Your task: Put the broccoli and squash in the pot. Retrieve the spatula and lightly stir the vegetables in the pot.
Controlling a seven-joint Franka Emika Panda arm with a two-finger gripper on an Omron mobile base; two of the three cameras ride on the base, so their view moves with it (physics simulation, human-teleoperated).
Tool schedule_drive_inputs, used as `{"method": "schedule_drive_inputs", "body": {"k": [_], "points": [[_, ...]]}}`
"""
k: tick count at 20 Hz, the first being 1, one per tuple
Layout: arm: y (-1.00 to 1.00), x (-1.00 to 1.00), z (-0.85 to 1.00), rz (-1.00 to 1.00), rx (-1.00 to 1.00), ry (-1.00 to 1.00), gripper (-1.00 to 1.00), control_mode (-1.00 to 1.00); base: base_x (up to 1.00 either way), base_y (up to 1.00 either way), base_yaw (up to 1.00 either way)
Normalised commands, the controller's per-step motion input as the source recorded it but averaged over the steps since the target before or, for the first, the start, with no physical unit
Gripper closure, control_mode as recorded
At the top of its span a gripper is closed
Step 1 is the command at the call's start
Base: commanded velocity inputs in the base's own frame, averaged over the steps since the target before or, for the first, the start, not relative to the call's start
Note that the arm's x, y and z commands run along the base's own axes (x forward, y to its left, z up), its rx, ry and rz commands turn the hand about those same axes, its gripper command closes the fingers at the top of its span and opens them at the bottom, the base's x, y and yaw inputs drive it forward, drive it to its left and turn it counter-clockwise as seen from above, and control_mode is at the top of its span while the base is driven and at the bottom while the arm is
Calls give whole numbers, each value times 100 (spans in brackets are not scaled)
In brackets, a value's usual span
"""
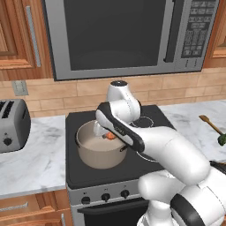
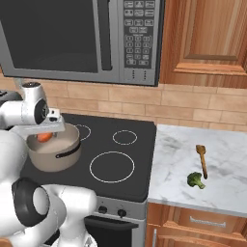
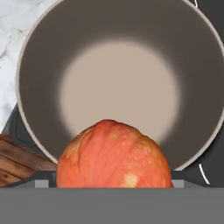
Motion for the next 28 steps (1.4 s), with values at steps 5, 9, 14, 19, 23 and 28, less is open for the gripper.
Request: {"method": "schedule_drive_inputs", "body": {"k": [5, 9, 14, 19, 23, 28], "points": [[7, 35, -58, 0, 0, 5, 100, -100, 0, 0, 0], [26, 41, -22, 0, 0, 0, 100, -100, 0, 0, 0], [13, 19, 1, 0, 0, 0, 100, -100, 0, 0, 0], [-2, 31, 0, 0, 0, 0, 100, -100, 0, 0, 0], [-12, 2, 0, 0, 0, 0, 100, -100, 0, 0, 0], [-2, 0, -1, 0, 0, 0, 100, -100, 0, 0, 0]]}}
